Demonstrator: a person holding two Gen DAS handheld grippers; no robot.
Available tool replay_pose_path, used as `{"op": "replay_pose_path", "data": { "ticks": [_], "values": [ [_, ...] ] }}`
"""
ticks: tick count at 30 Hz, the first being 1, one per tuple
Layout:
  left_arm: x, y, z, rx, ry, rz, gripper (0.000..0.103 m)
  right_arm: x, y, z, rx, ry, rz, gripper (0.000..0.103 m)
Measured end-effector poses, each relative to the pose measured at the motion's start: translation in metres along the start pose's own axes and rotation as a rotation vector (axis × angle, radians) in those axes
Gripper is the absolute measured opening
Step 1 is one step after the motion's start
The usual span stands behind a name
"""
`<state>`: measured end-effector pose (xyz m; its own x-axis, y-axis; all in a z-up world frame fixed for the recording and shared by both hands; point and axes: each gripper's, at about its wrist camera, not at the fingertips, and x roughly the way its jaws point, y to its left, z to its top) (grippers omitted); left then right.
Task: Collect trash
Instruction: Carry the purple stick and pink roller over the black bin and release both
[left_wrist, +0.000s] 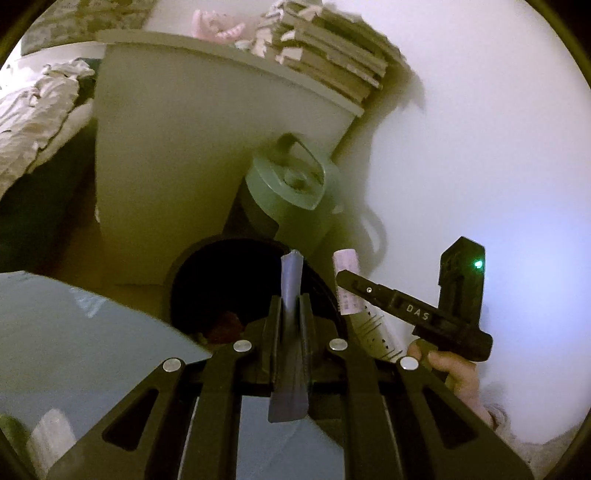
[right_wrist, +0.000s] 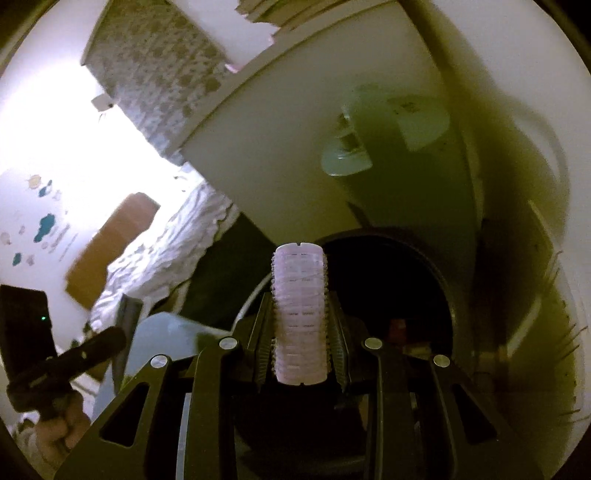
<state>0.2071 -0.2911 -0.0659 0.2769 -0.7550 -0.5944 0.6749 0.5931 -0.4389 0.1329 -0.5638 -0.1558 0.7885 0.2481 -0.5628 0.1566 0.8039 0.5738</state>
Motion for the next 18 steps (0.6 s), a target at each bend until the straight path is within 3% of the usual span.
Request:
{"op": "replay_pose_path", "data": {
  "ticks": [12, 18],
  "values": [
    [0.053, -0.001, 0.002, -0.015, 0.053, -0.012, 0.01, 0.017, -0.021, 0.004, 0.055, 0.02, -0.049, 0.029],
    [0.061, -0.002, 0.005, -0.02, 0.065, 0.03, 0.019, 0.019, -0.022, 0.007, 0.068, 0.023, -0.057, 0.032]
  ]
}}
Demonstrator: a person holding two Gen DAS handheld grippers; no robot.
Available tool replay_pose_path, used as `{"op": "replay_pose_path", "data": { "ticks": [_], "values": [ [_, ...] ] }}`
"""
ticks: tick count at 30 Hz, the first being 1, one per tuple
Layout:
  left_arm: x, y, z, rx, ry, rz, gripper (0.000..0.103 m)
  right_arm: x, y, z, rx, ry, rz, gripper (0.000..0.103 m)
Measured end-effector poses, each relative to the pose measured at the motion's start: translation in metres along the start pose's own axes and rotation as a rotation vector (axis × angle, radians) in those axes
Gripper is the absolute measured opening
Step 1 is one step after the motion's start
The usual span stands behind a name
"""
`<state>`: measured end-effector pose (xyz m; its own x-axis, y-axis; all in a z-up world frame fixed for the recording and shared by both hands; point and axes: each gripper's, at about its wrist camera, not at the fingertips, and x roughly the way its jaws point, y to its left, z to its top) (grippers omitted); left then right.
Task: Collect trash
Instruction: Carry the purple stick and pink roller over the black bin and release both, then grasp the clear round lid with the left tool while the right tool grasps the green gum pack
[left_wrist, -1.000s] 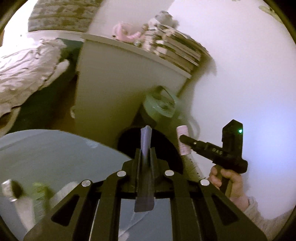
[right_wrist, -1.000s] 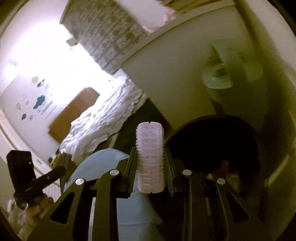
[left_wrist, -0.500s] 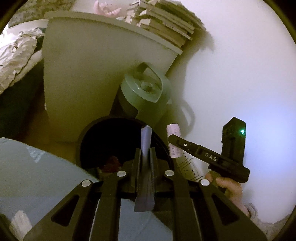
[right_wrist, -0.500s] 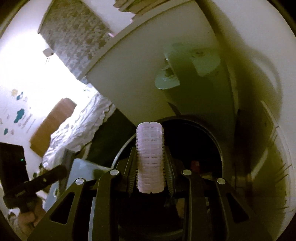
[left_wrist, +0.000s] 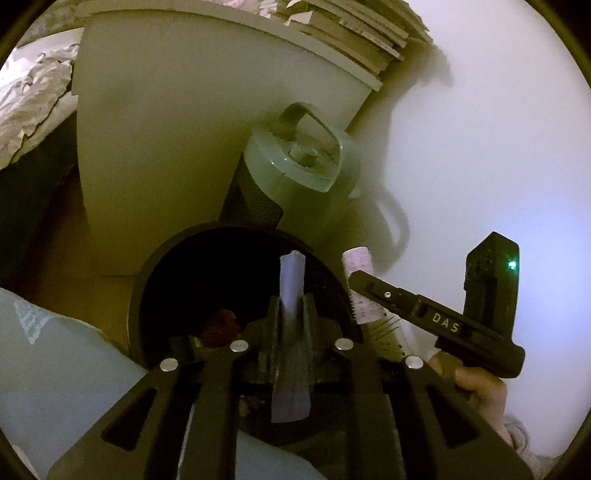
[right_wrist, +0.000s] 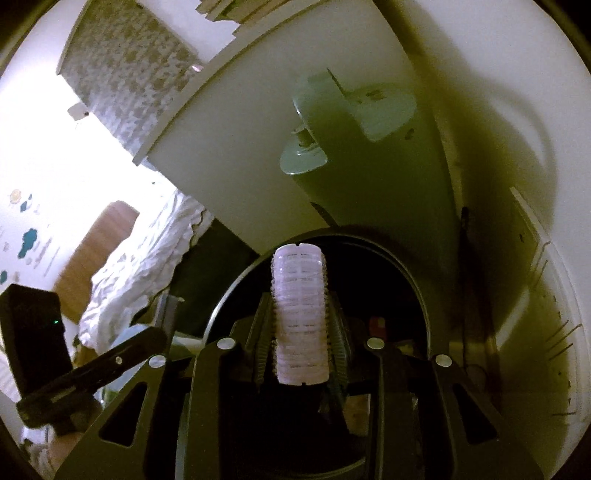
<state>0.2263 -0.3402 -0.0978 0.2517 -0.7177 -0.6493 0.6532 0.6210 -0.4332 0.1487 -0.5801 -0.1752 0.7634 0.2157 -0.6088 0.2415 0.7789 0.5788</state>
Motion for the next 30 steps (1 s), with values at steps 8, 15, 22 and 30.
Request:
{"op": "replay_pose_path", "data": {
  "ticks": [8, 15, 22, 30],
  "values": [
    [-0.028, 0.002, -0.006, -0.001, -0.05, 0.035, 0.064, -0.001, 0.0, 0.001, 0.003, -0.042, -0.024, 0.073],
    [-0.091, 0.02, -0.025, -0.032, -0.126, 0.085, 0.073, -0.002, 0.022, -0.009, -0.097, -0.054, -0.044, 0.073],
    [-0.182, 0.089, -0.069, -0.1, -0.181, 0.251, 0.074, -0.004, 0.115, -0.054, -0.33, 0.039, 0.022, 0.073],
    [-0.23, 0.185, -0.113, -0.189, -0.09, 0.458, 0.074, 0.028, 0.261, -0.127, -0.511, 0.27, 0.162, 0.073]
  ]
}}
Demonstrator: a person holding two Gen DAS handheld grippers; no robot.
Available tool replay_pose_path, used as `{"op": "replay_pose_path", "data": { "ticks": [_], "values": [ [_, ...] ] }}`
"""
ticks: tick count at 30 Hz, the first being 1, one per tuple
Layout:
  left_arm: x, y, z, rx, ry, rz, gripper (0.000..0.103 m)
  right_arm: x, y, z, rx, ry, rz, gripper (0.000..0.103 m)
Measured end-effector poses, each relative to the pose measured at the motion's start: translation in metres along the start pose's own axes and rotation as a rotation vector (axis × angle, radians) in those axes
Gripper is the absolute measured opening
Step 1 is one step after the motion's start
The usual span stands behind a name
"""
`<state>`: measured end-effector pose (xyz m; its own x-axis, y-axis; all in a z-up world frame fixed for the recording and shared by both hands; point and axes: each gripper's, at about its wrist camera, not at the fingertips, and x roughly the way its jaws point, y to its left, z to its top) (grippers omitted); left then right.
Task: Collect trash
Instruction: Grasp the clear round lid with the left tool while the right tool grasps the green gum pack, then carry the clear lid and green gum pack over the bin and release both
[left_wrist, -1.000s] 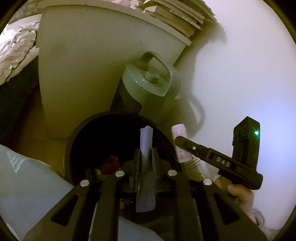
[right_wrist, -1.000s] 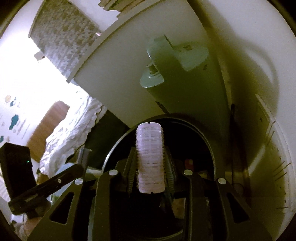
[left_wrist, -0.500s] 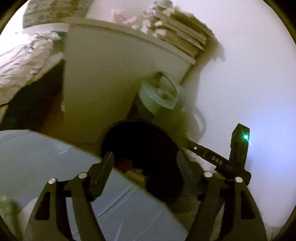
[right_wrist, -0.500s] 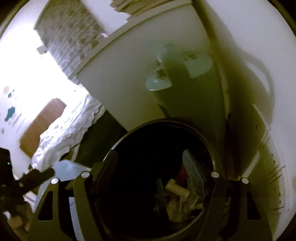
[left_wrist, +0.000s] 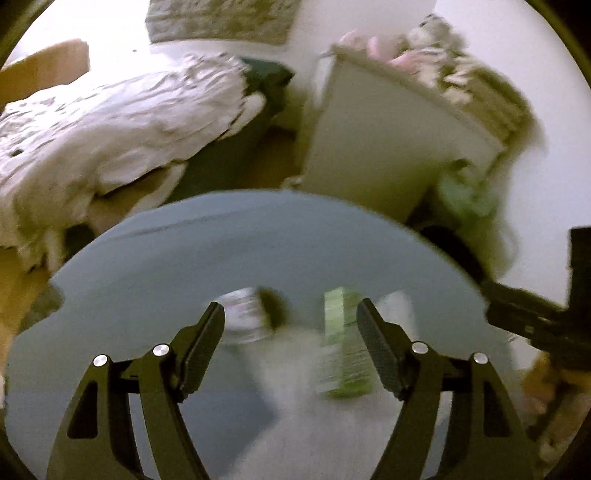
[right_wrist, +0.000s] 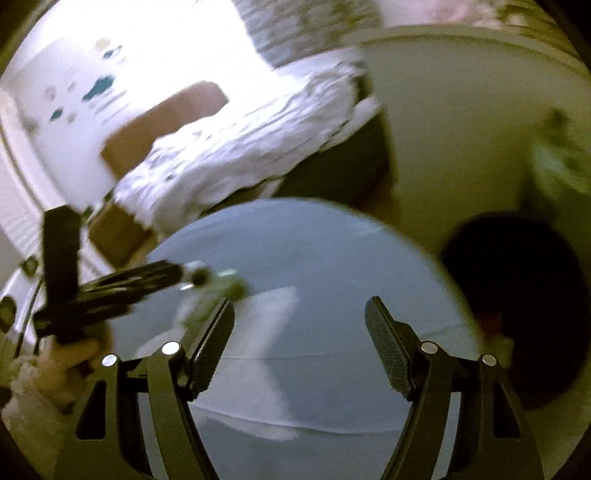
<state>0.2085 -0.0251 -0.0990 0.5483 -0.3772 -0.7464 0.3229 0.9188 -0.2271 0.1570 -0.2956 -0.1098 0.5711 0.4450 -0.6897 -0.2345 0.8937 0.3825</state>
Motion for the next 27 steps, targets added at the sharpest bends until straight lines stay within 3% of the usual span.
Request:
{"op": "replay_pose_path", "data": {
  "ticks": [6, 10, 12, 16, 19, 22, 26, 27],
  "values": [
    [0.017, 0.022, -0.002, 0.008, 0.029, -0.007, 0.072, 0.066, 0.07, 0.002, -0.086, 0.129, -0.034, 0.065],
    [0.022, 0.017, -0.003, 0.069, 0.021, 0.013, 0.072, 0.089, 0.084, -0.001, -0.096, 0.164, -0.078, 0.062],
    [0.023, 0.016, -0.003, 0.066, 0.006, 0.018, 0.068, 0.091, 0.088, 0.002, -0.103, 0.156, -0.091, 0.059],
    [0.02, 0.02, -0.003, 0.045, 0.0, 0.054, 0.049, 0.099, 0.1, 0.0, -0.184, 0.154, -0.116, 0.049],
    [0.017, 0.022, -0.005, 0.036, -0.004, 0.052, 0.047, 0.104, 0.105, 0.0, -0.23, 0.145, -0.135, 0.047],
    [0.014, 0.024, -0.007, 0.015, -0.01, 0.051, 0.043, 0.102, 0.1, 0.0, -0.212, 0.147, -0.098, 0.042],
    [0.005, 0.033, -0.012, -0.035, -0.028, 0.012, 0.034, 0.089, 0.08, 0.002, -0.144, 0.142, -0.046, 0.028],
    [0.004, 0.033, -0.013, -0.038, -0.027, 0.001, 0.033, 0.084, 0.073, 0.003, -0.122, 0.134, -0.036, 0.006]
  ]
}}
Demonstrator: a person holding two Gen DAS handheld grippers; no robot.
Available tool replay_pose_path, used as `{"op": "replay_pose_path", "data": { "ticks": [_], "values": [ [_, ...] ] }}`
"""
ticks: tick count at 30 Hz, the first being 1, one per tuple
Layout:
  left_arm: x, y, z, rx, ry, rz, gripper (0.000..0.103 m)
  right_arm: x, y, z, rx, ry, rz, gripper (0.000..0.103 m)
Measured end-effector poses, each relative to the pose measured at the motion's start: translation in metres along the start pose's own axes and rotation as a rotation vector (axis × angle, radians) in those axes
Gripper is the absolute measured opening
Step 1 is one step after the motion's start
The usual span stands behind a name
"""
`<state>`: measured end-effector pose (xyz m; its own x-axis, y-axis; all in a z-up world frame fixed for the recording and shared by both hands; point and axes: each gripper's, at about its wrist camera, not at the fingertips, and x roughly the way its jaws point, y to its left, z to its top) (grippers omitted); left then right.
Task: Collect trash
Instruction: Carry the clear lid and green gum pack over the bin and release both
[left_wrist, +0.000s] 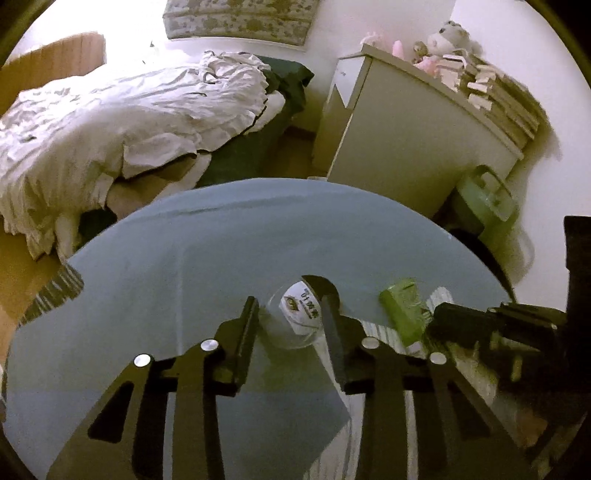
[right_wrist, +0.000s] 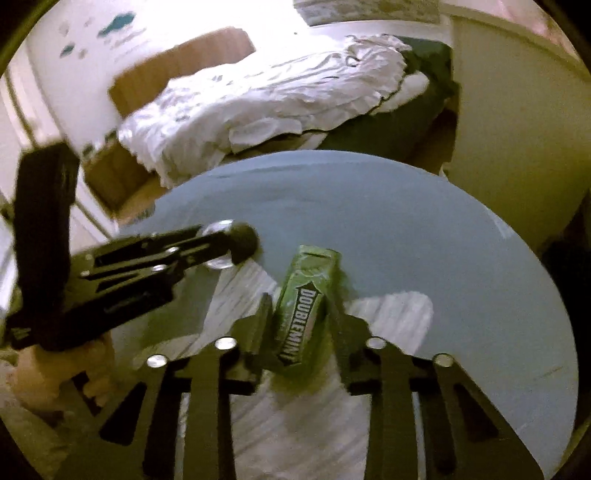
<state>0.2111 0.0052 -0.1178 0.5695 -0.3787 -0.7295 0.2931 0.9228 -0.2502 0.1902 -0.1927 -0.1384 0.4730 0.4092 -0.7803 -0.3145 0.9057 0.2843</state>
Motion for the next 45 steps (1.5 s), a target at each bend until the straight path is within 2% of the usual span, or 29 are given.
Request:
{"op": "replay_pose_path", "data": {
  "ticks": [2, 5, 6, 7, 9, 11, 14, 15, 16, 17, 18, 22, 26, 29, 36, 45],
  "values": [
    [-0.002, -0.004, -0.003, 0.022, 0.006, -0.003, 0.033, -0.013, -0.013, -0.002, 0.02, -0.016, -0.016, 0.004],
    [-0.002, -0.011, -0.005, 0.049, 0.021, 0.007, 0.036, -0.016, -0.019, -0.005, -0.004, 0.015, -0.035, 0.004],
    [0.0, -0.012, -0.004, 0.056, 0.027, 0.01, 0.041, -0.017, -0.021, -0.006, 0.003, 0.021, -0.028, 0.006],
    [0.001, -0.014, -0.005, 0.07, 0.033, 0.012, 0.053, -0.018, -0.02, -0.006, 0.006, 0.024, -0.02, 0.009],
    [0.001, -0.018, -0.005, 0.111, 0.023, 0.031, 0.069, -0.021, -0.015, -0.006, 0.004, 0.004, -0.007, 0.035],
    [0.004, -0.024, -0.004, 0.182, 0.029, 0.04, 0.069, -0.02, -0.007, -0.007, -0.009, 0.0, 0.001, 0.048],
    [0.015, -0.028, -0.003, 0.272, 0.067, 0.066, 0.06, -0.001, 0.009, -0.007, -0.049, 0.056, -0.01, 0.049],
    [0.015, -0.027, -0.002, 0.288, 0.064, 0.065, 0.046, 0.006, 0.014, -0.007, -0.062, 0.073, -0.021, 0.05],
    [0.017, -0.025, 0.001, 0.303, 0.062, 0.077, 0.042, 0.012, 0.019, -0.007, -0.081, 0.074, -0.041, 0.05],
    [0.017, -0.023, 0.002, 0.303, 0.063, 0.065, 0.042, 0.015, 0.024, -0.007, -0.106, 0.062, -0.07, 0.045],
    [0.017, -0.018, 0.004, 0.29, 0.06, 0.044, 0.042, 0.017, 0.027, -0.005, -0.125, 0.057, -0.106, 0.036],
    [0.013, -0.017, 0.003, 0.27, 0.055, 0.021, 0.042, 0.011, 0.016, -0.004, -0.073, 0.047, -0.057, 0.033],
    [-0.002, -0.029, 0.006, 0.219, 0.0, -0.054, 0.042, -0.02, -0.019, -0.003, 0.039, -0.02, 0.009, 0.032],
    [-0.007, -0.055, 0.017, 0.225, -0.035, -0.121, 0.042, -0.05, -0.057, -0.002, 0.114, -0.086, 0.009, 0.032],
    [0.008, -0.132, 0.046, 0.252, -0.068, -0.255, 0.042, -0.111, -0.149, -0.002, 0.221, -0.184, -0.085, 0.032],
    [0.066, -0.242, 0.064, 0.29, -0.016, -0.387, 0.042, -0.163, -0.265, -0.029, 0.345, -0.245, -0.218, 0.032]
  ]
}}
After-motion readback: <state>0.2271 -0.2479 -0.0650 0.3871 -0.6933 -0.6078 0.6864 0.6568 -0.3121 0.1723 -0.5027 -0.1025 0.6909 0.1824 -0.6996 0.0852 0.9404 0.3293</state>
